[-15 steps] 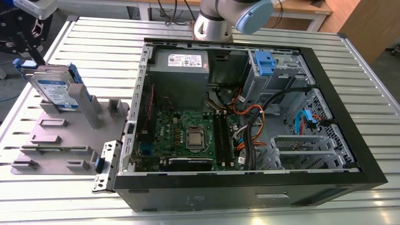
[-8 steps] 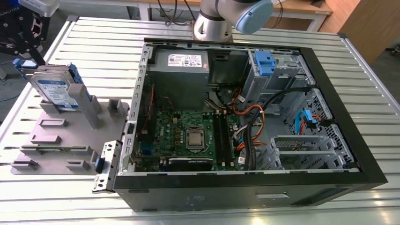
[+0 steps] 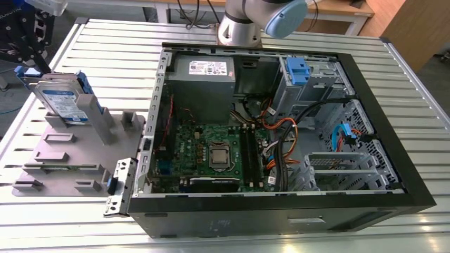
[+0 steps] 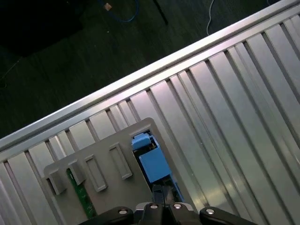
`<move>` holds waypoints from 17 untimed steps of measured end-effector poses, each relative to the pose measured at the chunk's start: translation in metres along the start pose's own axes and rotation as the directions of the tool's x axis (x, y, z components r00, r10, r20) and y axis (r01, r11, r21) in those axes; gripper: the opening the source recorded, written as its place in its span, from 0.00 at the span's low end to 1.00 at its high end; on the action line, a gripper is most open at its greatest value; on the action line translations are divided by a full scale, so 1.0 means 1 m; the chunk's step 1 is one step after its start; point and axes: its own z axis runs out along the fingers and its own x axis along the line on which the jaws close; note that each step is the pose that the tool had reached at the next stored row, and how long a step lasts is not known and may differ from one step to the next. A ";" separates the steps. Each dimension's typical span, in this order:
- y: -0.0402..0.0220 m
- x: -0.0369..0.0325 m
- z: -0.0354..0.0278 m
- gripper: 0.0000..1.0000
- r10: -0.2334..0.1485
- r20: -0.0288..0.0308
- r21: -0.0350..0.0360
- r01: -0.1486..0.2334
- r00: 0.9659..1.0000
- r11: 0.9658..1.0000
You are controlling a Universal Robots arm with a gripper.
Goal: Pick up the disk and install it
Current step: 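Pick up the disk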
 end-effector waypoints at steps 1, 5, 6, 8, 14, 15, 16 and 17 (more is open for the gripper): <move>0.0000 0.0000 0.0000 0.11 -0.013 -0.001 0.000 0.013 1.000 1.000; 0.0000 0.0000 0.0000 0.11 -0.062 -0.003 -0.001 0.062 0.998 0.998; 0.0000 0.0000 -0.0001 0.11 -0.071 -0.004 -0.002 0.071 0.997 0.997; 0.0000 0.0000 -0.0002 0.11 -0.088 -0.004 -0.002 0.088 0.996 0.996; 0.0001 -0.0001 -0.0021 0.11 -0.116 -0.005 -0.003 0.116 0.993 0.993; 0.0001 -0.0001 -0.0021 0.11 -0.120 -0.005 -0.003 0.120 0.993 0.993; 0.0001 0.0000 -0.0022 0.11 -0.122 -0.005 -0.003 0.122 0.992 0.992; 0.0003 0.0000 -0.0024 0.11 -0.126 -0.006 -0.002 0.126 0.992 0.992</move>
